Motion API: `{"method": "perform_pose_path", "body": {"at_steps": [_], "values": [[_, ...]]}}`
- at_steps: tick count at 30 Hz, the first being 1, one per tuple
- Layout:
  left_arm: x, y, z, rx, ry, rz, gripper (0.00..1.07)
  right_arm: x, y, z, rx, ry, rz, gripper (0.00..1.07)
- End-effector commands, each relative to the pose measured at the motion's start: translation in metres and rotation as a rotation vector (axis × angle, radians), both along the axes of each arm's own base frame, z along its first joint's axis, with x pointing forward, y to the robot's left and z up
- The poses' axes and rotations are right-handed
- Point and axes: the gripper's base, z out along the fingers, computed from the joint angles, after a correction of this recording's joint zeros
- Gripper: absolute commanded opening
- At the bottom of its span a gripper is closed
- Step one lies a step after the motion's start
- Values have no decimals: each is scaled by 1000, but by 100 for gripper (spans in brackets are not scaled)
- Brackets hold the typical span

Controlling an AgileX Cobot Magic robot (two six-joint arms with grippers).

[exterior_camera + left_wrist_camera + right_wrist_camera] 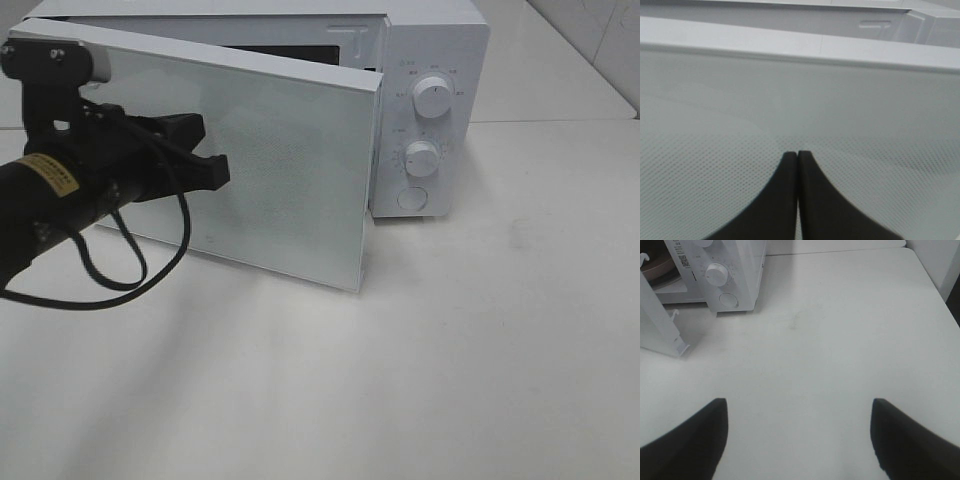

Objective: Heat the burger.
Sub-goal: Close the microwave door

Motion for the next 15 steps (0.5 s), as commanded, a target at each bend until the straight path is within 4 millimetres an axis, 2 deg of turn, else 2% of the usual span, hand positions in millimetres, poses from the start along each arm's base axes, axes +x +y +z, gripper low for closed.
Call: {"method": "perform_pose_path", "body": {"at_steps": [1, 15], "values": [[11, -13, 4, -15, 10, 7, 0, -3, 0, 0, -9, -37, 1, 75], [60, -51, 16, -61, 18, 18, 0, -3, 0, 0, -9, -37, 1, 75]]}}
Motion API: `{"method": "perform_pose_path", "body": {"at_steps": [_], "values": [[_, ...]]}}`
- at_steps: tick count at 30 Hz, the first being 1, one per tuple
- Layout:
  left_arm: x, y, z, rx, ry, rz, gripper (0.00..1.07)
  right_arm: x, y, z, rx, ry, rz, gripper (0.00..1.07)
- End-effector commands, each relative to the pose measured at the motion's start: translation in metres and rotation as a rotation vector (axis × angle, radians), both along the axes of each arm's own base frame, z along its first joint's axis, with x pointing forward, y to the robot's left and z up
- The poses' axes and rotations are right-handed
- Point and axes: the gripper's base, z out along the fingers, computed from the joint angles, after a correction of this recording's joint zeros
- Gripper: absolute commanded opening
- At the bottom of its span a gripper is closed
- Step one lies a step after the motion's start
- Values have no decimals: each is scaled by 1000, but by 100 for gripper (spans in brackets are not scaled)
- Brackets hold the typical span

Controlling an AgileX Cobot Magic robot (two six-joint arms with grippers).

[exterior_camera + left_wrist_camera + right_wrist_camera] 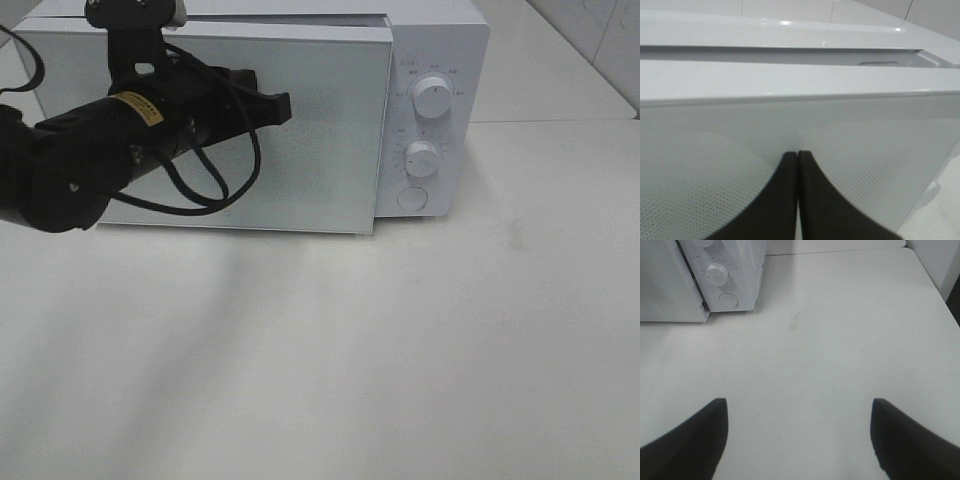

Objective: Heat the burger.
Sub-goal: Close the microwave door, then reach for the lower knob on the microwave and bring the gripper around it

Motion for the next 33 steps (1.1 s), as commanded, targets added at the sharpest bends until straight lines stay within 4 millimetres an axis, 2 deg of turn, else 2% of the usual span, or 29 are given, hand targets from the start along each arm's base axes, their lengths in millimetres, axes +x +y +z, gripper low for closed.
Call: {"method": "perform_pose_path", "body": {"at_steps": [1, 8, 18, 23, 29, 31, 33], "values": [[7, -7, 3, -12, -1, 1, 0, -3, 0, 0, -9, -37, 1, 75], [31, -26, 7, -24, 0, -6, 0, -3, 0, 0, -9, -37, 1, 75], [46, -35, 9, -16, -12, 8, 0, -3, 0, 0, -9, -37, 1, 75], [39, -37, 14, 37, 37, -39, 0, -3, 0, 0, -9, -37, 1, 75], [17, -30, 30, 180, 261, -118, 0, -3, 0, 0, -9, -37, 1, 75], [15, -29, 31, 194, 285, -125, 0, -3, 0, 0, -9, -37, 1, 75], [4, -23, 37, 230, 389, -142, 5, -3, 0, 0, -9, -37, 1, 75]]}}
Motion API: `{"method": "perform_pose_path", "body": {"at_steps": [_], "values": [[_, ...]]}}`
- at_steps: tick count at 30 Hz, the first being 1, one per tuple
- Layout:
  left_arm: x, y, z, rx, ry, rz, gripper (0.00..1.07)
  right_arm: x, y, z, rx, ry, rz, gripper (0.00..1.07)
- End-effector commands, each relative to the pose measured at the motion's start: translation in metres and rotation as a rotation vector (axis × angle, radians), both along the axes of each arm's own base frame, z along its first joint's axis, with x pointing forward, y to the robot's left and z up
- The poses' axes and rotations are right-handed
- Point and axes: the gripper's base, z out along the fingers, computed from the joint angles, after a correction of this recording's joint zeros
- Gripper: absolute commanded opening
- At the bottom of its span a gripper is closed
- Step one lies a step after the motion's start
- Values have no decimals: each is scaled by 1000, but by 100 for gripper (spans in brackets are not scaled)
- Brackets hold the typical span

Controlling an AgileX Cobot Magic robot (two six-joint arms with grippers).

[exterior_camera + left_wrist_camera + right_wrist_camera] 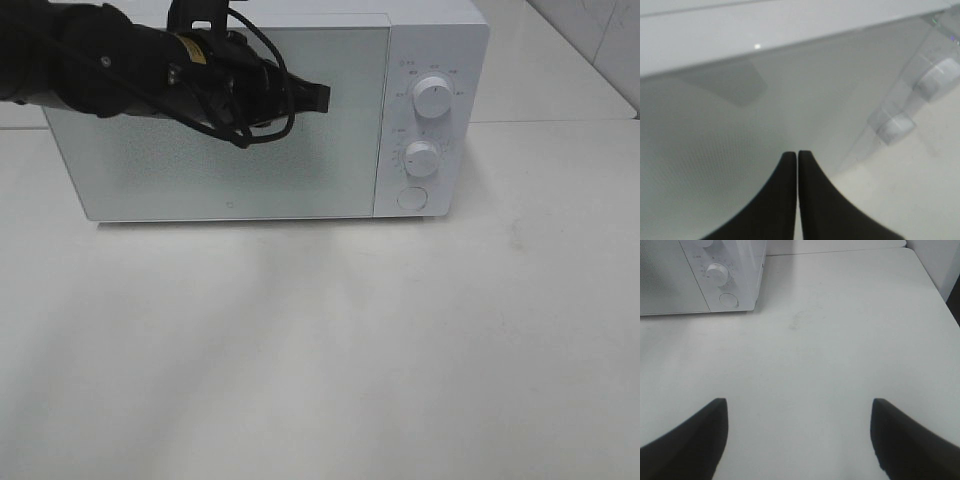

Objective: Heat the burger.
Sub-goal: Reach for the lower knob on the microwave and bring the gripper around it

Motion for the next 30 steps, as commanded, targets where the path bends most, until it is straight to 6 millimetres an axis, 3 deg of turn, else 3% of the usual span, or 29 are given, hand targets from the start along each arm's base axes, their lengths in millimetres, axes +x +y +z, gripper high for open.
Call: {"method": "perform_pose_path", "body": {"at_steps": [1, 3, 4, 6, 7, 8, 9, 12, 15, 21, 27, 29, 30], "values": [[-9, 4, 9, 24, 84, -8, 5, -3, 0, 0, -9, -37, 1, 75], [-20, 9, 15, 73, 162, -30, 18, -3, 0, 0, -9, -37, 1, 75], [-20, 9, 15, 73, 162, -30, 18, -3, 0, 0, -9, -37, 1, 75], [-30, 15, 21, 116, 230, -48, 50, -3, 0, 0, -9, -37, 1, 75], [-30, 15, 21, 116, 230, -48, 50, -3, 0, 0, -9, -37, 1, 75], [-37, 18, 24, 141, 284, -56, 80, -3, 0, 0, -9, -37, 1, 75], [-45, 22, 27, 160, 341, -58, 102, -3, 0, 0, -9, -37, 1, 75], [-48, 24, 28, 177, 366, -62, 102, -3, 0, 0, -9, -37, 1, 75], [-66, 36, 36, 269, 475, -93, 100, -3, 0, 0, -9, -37, 1, 75], [-75, 46, 42, 352, 504, -108, 100, -3, 0, 0, -9, -37, 1, 75], [-74, 81, 55, 401, 564, -4, 100, -3, 0, 0, -9, -37, 1, 75], [-71, 102, 64, 383, 571, 53, 100, -3, 0, 0, -9, -37, 1, 75], [-71, 102, 64, 383, 571, 53, 100, -3, 0, 0, -9, -37, 1, 75]]}}
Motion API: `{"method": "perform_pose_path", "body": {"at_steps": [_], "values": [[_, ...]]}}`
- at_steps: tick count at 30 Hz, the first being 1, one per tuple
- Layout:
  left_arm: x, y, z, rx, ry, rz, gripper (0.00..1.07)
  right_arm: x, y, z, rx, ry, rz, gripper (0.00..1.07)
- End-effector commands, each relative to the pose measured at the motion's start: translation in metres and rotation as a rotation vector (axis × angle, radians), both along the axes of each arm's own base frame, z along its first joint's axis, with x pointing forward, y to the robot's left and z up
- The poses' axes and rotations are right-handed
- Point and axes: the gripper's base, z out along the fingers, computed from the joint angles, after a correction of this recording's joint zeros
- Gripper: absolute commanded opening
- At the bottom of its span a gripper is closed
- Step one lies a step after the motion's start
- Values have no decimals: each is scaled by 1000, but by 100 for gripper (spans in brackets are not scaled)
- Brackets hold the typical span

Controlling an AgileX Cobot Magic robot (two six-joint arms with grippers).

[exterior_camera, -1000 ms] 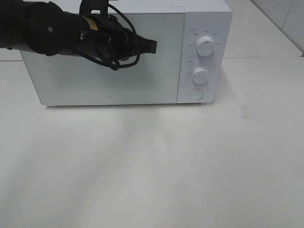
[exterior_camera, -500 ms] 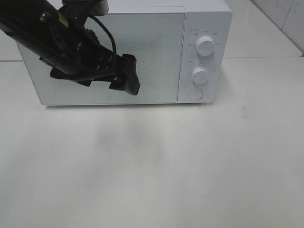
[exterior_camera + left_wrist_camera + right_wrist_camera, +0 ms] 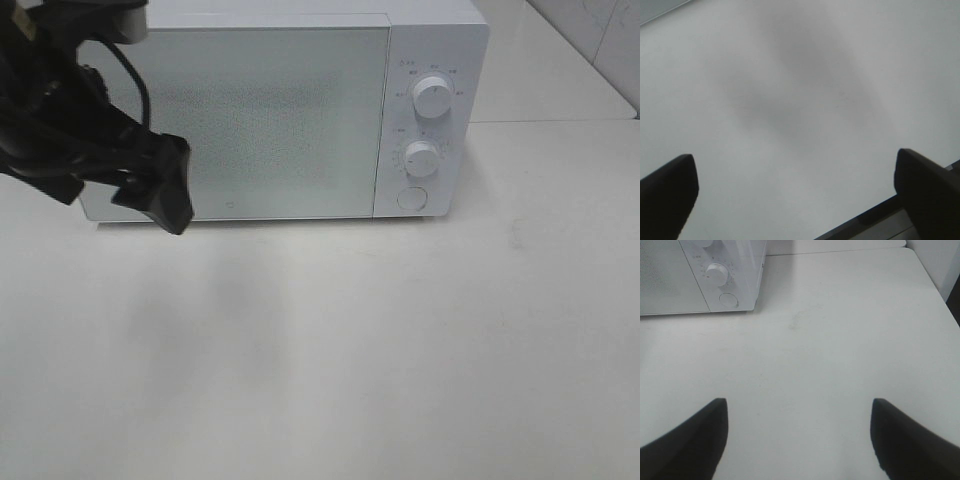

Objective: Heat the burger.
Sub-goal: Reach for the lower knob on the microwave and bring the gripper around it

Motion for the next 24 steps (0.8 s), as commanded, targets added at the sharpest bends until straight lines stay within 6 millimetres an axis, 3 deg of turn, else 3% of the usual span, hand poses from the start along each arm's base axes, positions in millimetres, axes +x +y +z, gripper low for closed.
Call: {"method": "perform_pose_path", "body": {"at_steps": [1, 2, 4, 5, 9, 10, 13, 17, 18, 19, 24], "values": [[1, 24, 15, 2, -11, 65, 100, -3, 0, 0, -8, -37, 1, 75], [1, 39, 22, 3, -16, 104, 100, -3, 0, 0, -8, -37, 1, 75], [1, 48, 26, 2, -22, 129, 100, -3, 0, 0, -8, -37, 1, 75], [-1, 67, 34, 5, -30, 171, 100, -3, 0, 0, -8, -37, 1, 75], [-6, 90, 43, 12, -38, 225, 100, -3, 0, 0, -8, -37, 1, 75], [-13, 107, 46, 8, -53, 280, 100, -3, 0, 0, -8, -37, 2, 75], [-29, 124, 44, -11, -55, 359, 100, -3, 0, 0, -8, -37, 3, 75], [-48, 135, 38, -22, -52, 404, 100, -3, 0, 0, -8, -37, 3, 75], [-64, 141, 34, -21, -54, 425, 100, -3, 0, 0, -8, -37, 3, 75], [-64, 141, 34, -21, -54, 425, 100, -3, 0, 0, -8, -37, 3, 75], [-107, 150, 25, -10, -90, 456, 100, -3, 0, 0, -8, -37, 3, 75]]}}
